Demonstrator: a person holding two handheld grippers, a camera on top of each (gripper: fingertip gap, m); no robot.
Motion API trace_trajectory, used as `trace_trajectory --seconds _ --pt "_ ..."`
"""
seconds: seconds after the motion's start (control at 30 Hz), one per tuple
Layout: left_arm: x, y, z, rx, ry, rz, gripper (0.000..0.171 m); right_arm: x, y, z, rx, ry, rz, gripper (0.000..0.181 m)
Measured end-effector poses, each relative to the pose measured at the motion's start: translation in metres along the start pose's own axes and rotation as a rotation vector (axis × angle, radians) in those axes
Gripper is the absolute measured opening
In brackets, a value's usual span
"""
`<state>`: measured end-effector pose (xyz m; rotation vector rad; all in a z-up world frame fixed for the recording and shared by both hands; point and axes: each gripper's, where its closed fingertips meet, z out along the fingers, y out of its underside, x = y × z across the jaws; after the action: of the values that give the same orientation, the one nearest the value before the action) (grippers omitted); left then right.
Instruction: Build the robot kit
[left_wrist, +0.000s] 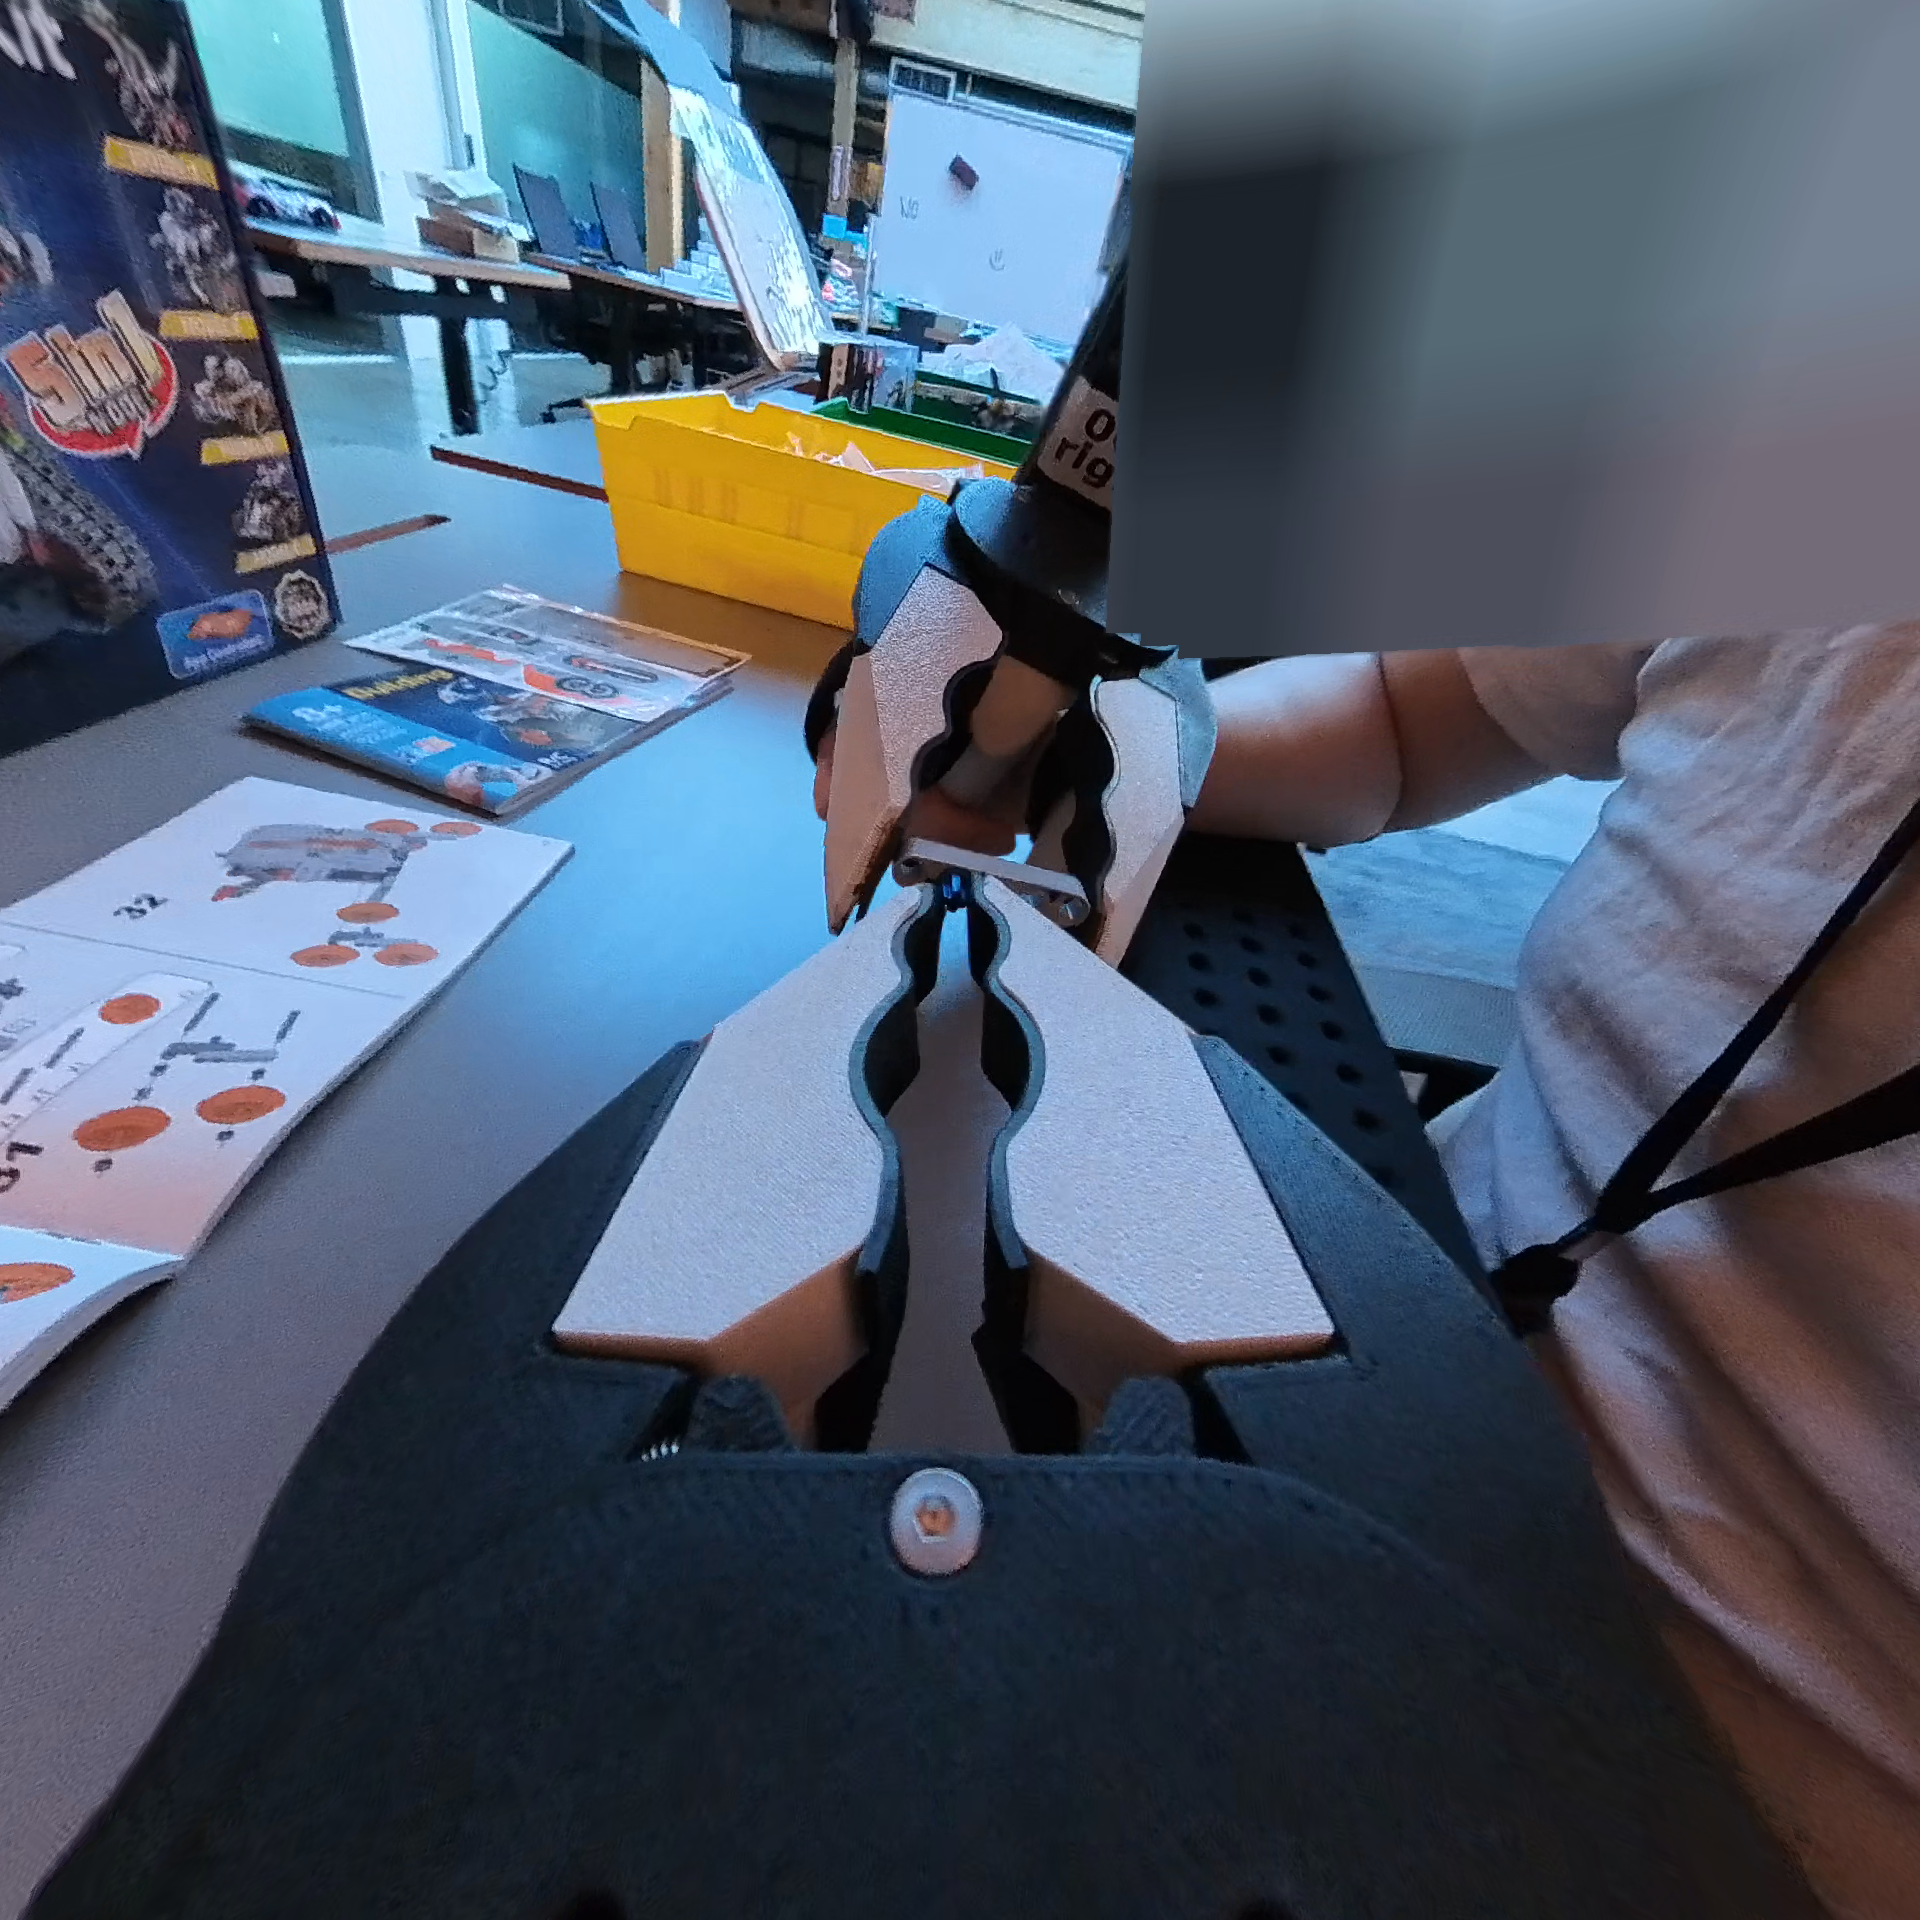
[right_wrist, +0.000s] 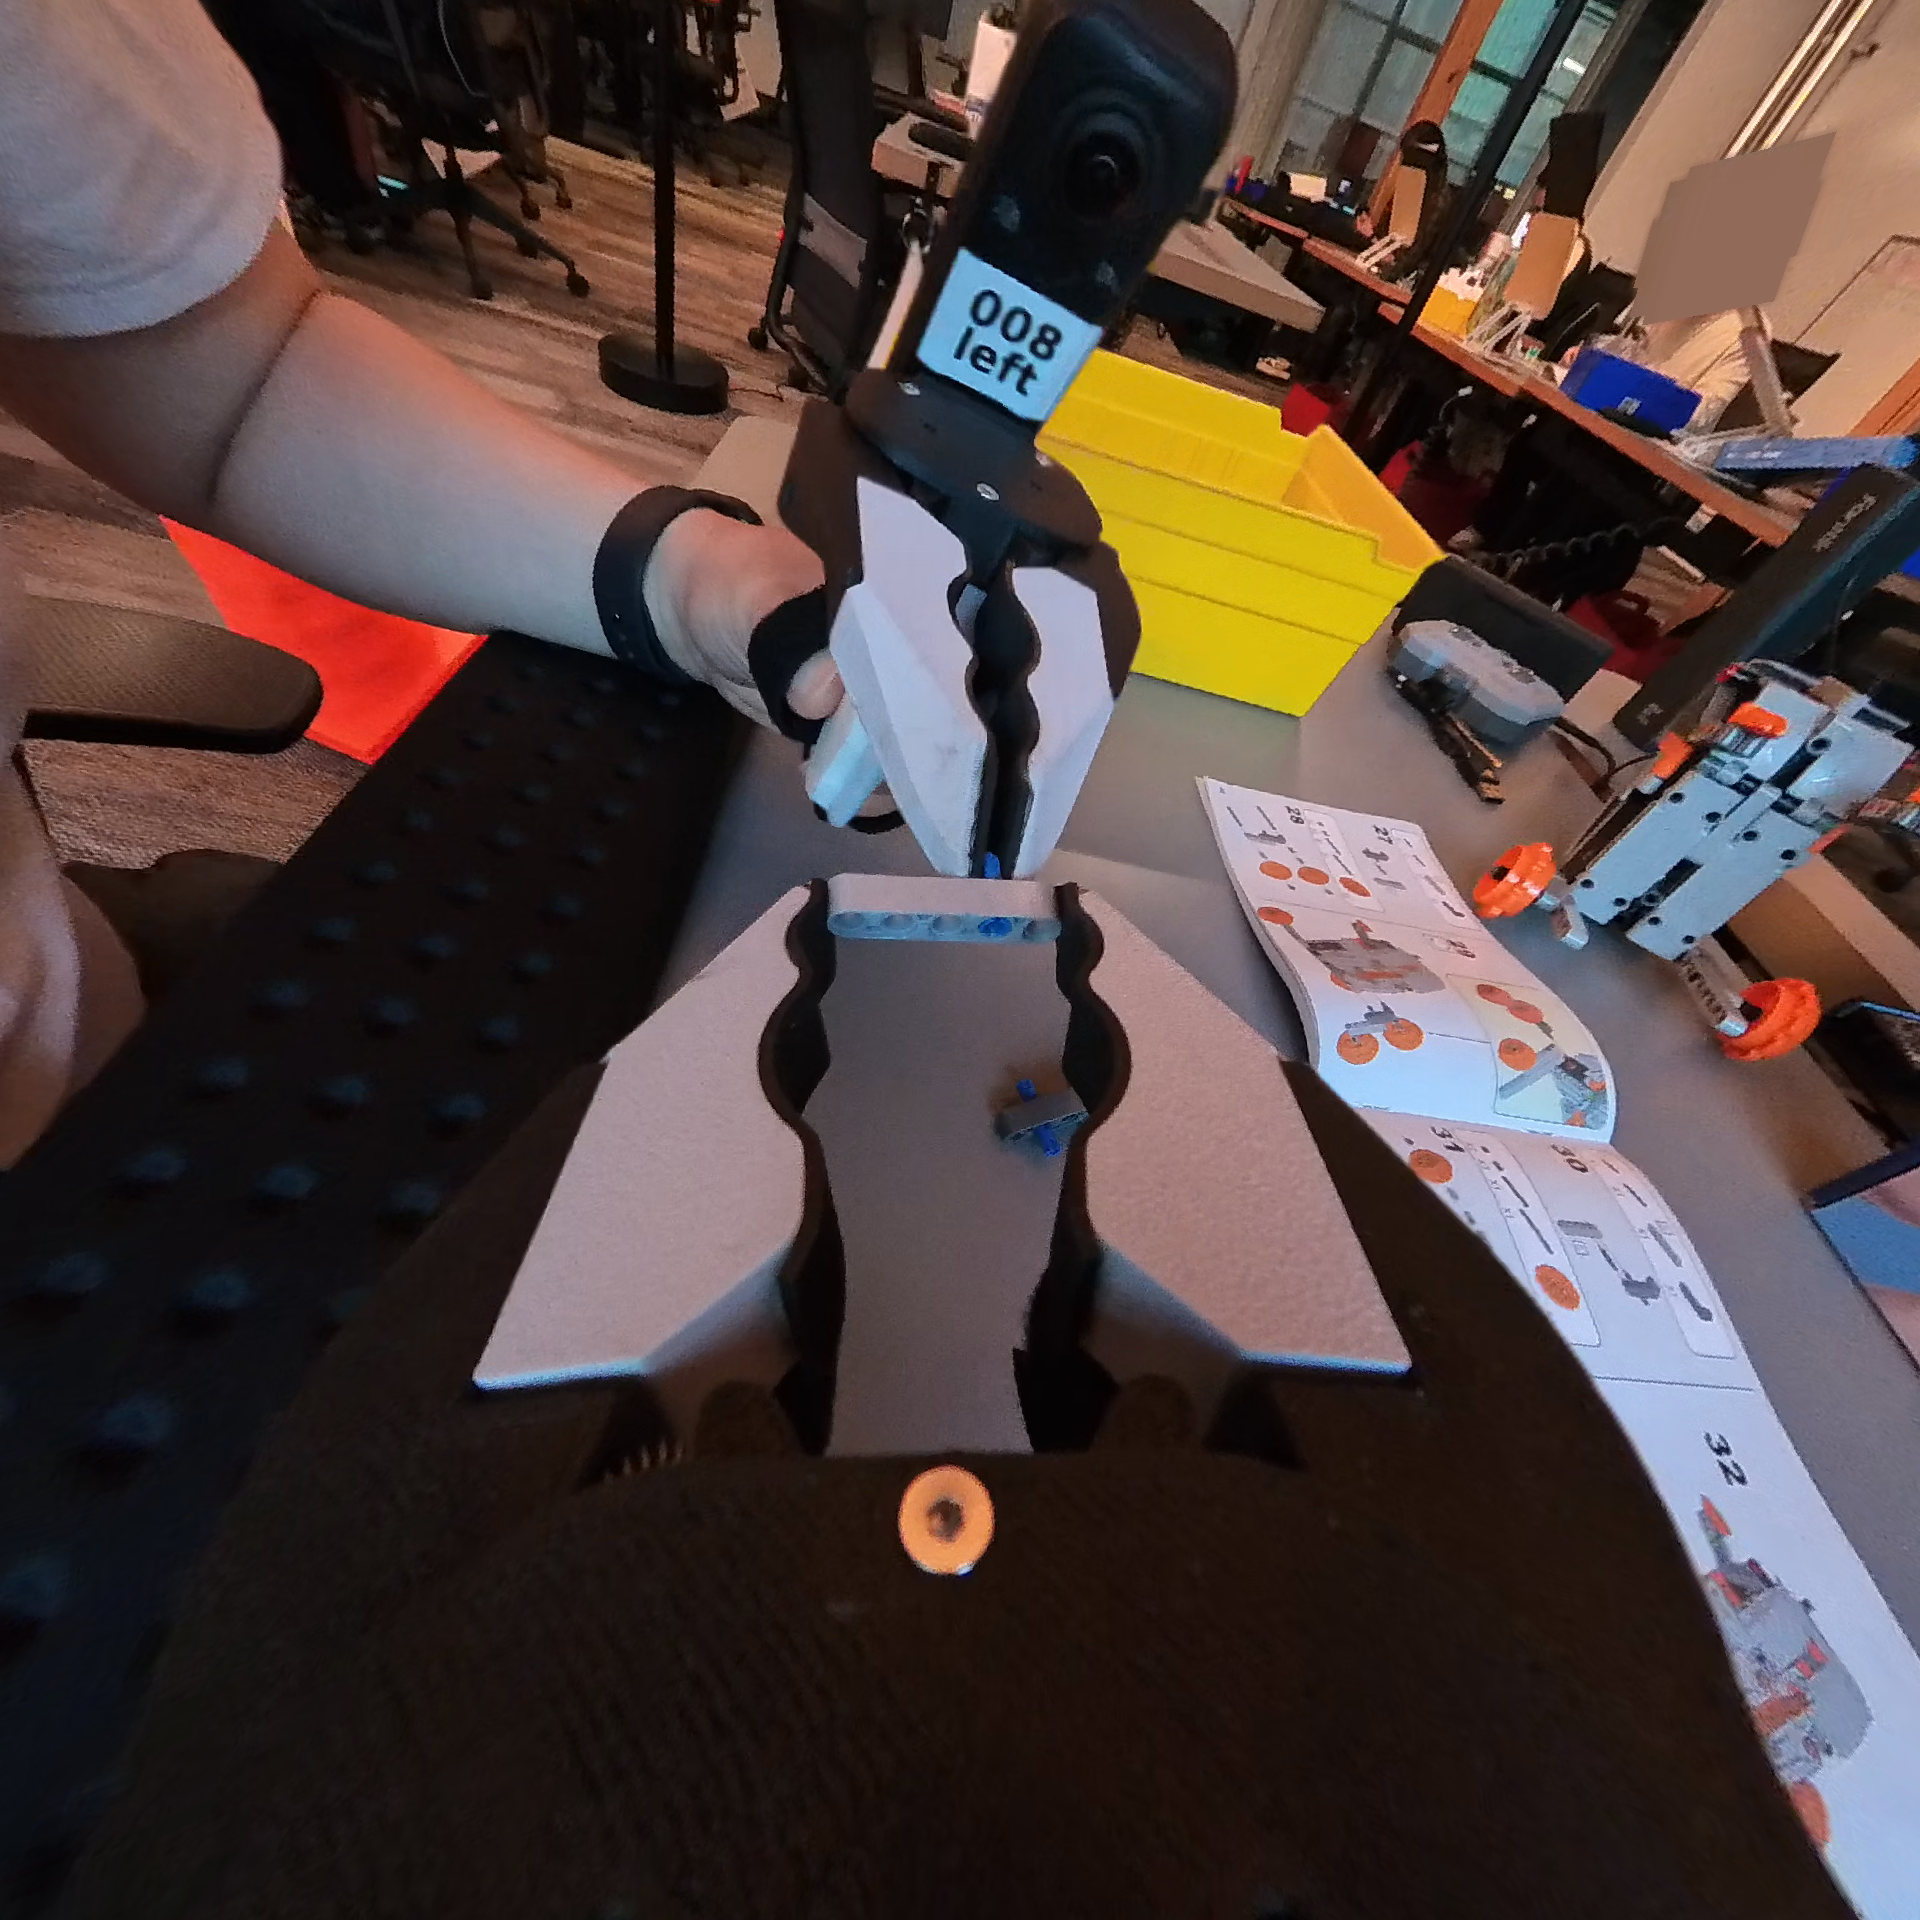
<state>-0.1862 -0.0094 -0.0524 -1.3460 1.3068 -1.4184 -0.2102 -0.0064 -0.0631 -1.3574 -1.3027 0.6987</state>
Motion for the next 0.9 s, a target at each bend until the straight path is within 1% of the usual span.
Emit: trace_trajectory --seconds 0.07,0.17,0.27,0.33,0.47,0.57,0.73,0.9 --pt "-0.0014 0.0026 0.0015 -0.020 -0.030 0.045 0.001 -0.0007 0.0042 -0.0003 -0.015 -0.014 0.026 0.041" --pt "-0.0032 0.0074 0.0037 -0.051 -0.051 0.054 0.001 -0.0016 0.0097 -0.0004 -0.036 -0.022 0.026 0.042" --pt "-0.0021 0.0078 0.0032 -0.060 -0.042 0.048 0.001 -0.0034 0.0081 -0.0002 -0.020 -0.050 0.064 0.042" --pt "-0.0019 0.0064 0.0028 -0.054 -0.044 0.051 0.001 -0.0025 0.0058 -0.0003 0.000 -0.045 0.075 0.042" --pt "-0.0030 0.0040 0.0007 -0.045 -0.055 0.067 0.001 -0.0008 0.0038 0.0010 -0.007 -0.041 0.114 0.041" --pt "-0.0028 0.0062 0.0002 -0.058 -0.055 0.070 0.001 -0.0016 0.0072 0.0017 -0.045 -0.018 0.038 0.041" --pt "0.0003 0.0043 0.0007 -0.054 -0.061 0.136 0.001 -0.0023 0.0051 -0.0008 -0.060 0.004 -0.047 0.041" --pt "0.0043 0.0030 0.0002 -0.052 -0.041 0.142 0.001 -0.0050 0.0021 -0.0019 -0.044 -0.001 -0.060 0.041"
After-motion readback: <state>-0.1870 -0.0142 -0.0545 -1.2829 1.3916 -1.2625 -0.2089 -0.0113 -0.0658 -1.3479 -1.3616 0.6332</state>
